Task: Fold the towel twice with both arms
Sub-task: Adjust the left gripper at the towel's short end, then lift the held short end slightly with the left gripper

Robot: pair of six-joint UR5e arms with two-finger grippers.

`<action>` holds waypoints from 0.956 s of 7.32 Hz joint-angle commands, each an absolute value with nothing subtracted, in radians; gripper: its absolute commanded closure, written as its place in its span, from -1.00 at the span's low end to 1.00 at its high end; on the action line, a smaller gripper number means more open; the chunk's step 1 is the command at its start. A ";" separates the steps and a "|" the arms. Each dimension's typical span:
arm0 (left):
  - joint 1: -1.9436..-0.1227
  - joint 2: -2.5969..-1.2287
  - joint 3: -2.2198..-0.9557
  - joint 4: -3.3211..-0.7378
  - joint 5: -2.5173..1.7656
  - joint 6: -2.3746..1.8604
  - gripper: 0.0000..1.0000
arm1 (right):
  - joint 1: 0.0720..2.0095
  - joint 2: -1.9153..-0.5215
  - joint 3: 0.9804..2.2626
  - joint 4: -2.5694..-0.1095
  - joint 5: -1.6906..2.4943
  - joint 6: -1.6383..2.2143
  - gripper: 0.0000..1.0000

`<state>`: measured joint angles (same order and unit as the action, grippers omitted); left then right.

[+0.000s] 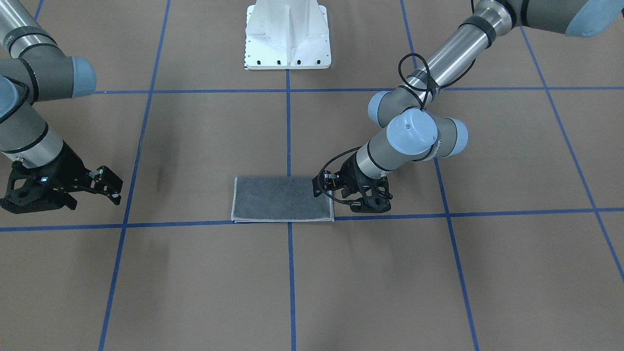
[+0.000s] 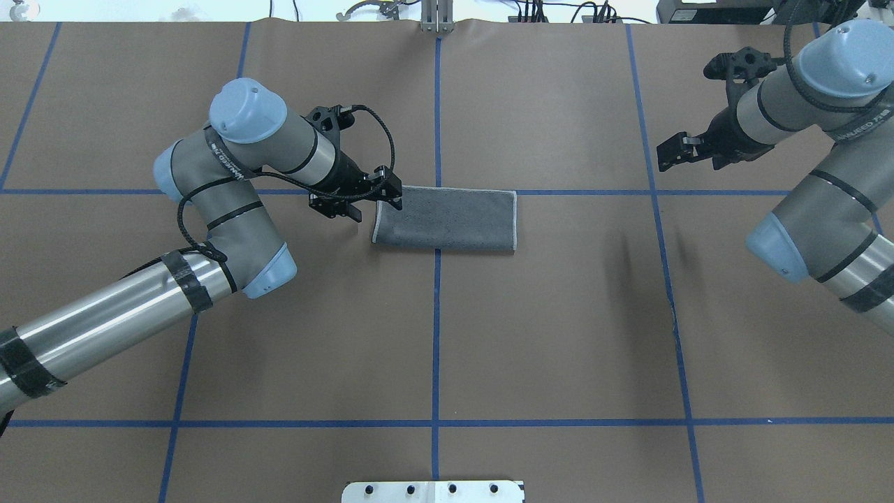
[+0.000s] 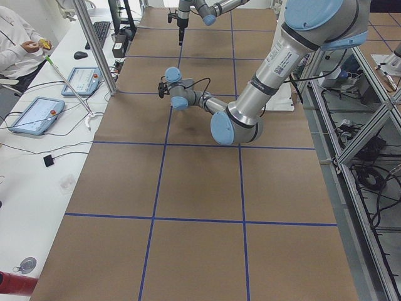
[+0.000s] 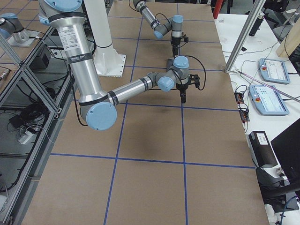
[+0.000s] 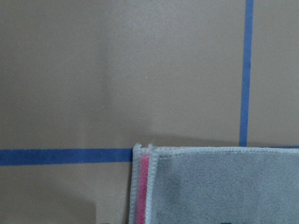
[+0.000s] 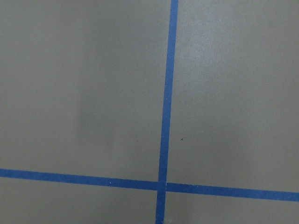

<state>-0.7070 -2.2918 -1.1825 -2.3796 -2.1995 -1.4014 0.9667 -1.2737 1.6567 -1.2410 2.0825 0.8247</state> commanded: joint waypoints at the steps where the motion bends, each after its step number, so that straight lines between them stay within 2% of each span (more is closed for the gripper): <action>1: -0.704 -2.191 -1.294 -2.391 -2.198 -1.545 -0.67 | 0.968 -1.278 1.660 -1.239 2.086 0.830 -0.96; 4: -0.695 -2.164 -1.333 -2.508 -2.080 -1.900 -0.59 | 0.968 -1.278 1.667 -1.239 2.092 0.834 -0.96; 7: -0.678 -2.146 -1.333 -2.513 -1.947 -2.034 -0.59 | 0.968 -1.279 1.672 -1.239 2.092 0.836 -0.96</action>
<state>-0.6904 -2.1552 -1.3332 -2.5088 -2.0035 -1.9889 0.9679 -1.2788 1.6698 -1.2395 2.0923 0.8355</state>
